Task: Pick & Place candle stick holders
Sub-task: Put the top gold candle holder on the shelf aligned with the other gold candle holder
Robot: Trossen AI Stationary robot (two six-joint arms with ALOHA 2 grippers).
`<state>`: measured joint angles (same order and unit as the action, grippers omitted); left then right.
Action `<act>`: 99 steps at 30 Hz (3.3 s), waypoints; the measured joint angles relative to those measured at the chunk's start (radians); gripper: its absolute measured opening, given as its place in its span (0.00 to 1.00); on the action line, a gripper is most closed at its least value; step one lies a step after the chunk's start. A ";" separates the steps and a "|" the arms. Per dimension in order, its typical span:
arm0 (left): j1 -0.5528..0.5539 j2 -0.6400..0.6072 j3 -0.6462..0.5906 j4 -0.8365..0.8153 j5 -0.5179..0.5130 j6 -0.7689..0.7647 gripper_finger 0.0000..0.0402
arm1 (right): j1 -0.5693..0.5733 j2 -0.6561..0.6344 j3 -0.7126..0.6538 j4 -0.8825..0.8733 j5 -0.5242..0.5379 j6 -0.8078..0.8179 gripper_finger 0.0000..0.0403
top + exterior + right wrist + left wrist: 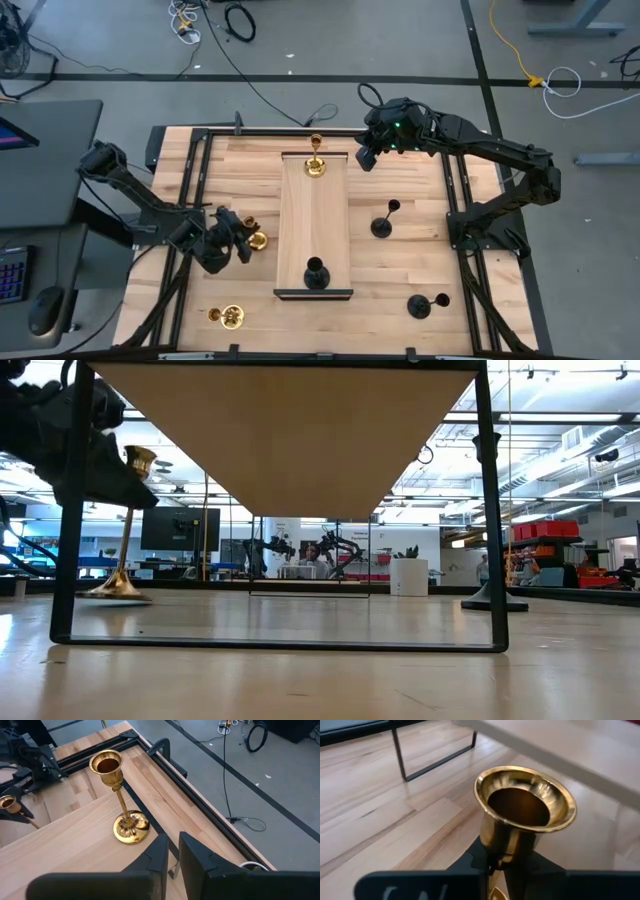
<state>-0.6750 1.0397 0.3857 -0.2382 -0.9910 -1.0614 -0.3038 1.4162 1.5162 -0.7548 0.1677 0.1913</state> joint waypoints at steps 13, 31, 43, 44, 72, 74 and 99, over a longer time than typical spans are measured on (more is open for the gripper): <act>0.104 -0.159 0.331 -0.390 -0.011 0.244 0.07 | 0.000 0.000 0.000 0.000 -0.002 -0.016 0.12; 0.663 -0.200 0.505 -0.196 0.396 0.832 0.07 | 0.000 0.000 0.000 0.011 -0.002 -0.028 0.12; 0.968 -0.017 0.505 0.077 0.780 0.928 0.07 | 0.000 0.000 0.000 0.011 -0.003 -0.057 0.12; 0.982 0.003 0.505 0.100 0.803 0.928 0.07 | 0.000 0.000 0.000 0.011 -0.003 -0.057 0.12; 1.048 0.140 0.505 0.223 0.915 0.927 0.07 | 0.000 0.000 0.000 0.007 -0.003 -0.097 0.12; 1.048 0.140 0.505 0.209 0.915 0.928 0.08 | 0.000 0.000 0.000 0.007 -0.003 -0.097 0.12; 1.048 0.139 0.505 0.209 0.902 0.925 0.08 | 0.000 0.000 0.000 0.007 -0.004 -0.100 0.12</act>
<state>0.3729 1.1790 0.8902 -0.0289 -0.0886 -0.1360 -0.3038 1.4162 1.5162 -0.7479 0.1635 0.0917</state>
